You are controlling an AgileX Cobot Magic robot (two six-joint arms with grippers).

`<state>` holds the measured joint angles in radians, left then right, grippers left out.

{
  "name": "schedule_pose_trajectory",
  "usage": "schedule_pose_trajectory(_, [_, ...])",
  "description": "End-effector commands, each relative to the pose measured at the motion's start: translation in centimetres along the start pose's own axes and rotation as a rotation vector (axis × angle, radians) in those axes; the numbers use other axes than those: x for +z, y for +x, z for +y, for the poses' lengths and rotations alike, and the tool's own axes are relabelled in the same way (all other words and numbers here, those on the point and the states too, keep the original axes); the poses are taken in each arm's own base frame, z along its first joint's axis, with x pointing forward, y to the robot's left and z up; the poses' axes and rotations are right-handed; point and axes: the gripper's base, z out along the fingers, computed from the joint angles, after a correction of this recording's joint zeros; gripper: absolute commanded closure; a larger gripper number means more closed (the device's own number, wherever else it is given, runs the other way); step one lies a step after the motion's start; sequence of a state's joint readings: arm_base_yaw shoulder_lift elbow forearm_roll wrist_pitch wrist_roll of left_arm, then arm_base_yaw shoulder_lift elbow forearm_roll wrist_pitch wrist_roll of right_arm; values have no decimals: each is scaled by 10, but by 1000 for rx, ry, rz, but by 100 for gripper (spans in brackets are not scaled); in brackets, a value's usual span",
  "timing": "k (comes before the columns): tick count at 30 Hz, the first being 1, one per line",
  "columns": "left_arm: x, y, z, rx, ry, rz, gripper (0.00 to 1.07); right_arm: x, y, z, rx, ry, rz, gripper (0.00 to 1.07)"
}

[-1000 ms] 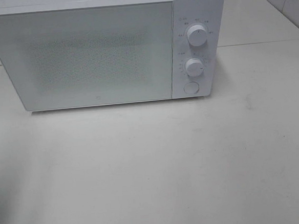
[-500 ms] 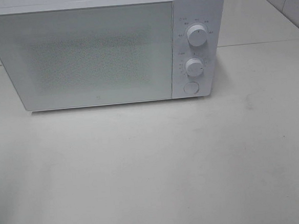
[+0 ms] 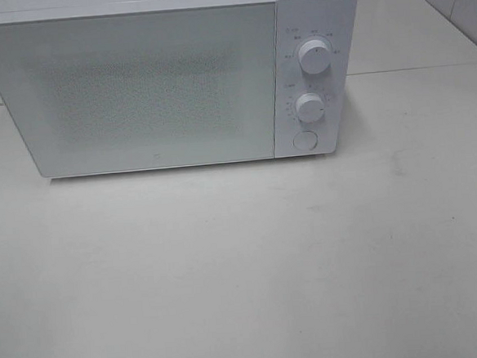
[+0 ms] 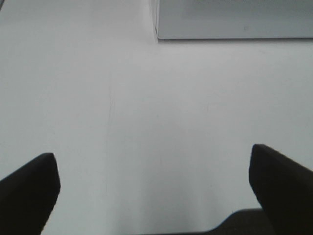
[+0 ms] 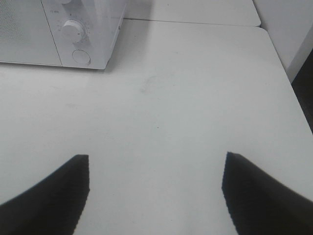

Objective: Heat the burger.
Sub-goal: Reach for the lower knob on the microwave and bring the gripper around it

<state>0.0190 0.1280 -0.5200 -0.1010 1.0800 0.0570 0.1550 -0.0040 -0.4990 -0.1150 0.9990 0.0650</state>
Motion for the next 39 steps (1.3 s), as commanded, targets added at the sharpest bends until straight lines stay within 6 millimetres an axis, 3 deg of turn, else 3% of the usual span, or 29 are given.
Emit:
schedule_pose_trajectory(1, [-11,8,0,0,-14,-98,9,-3,2,0,1,3,-28,34])
schedule_pose_trajectory(5, [-20,14,-1,6,-15,-165,9,-3,2,0,1,3,-28,34])
schedule_pose_trajectory(39, [-19,13,-1,7,-16,-158,9,-3,2,0,1,3,-27,34])
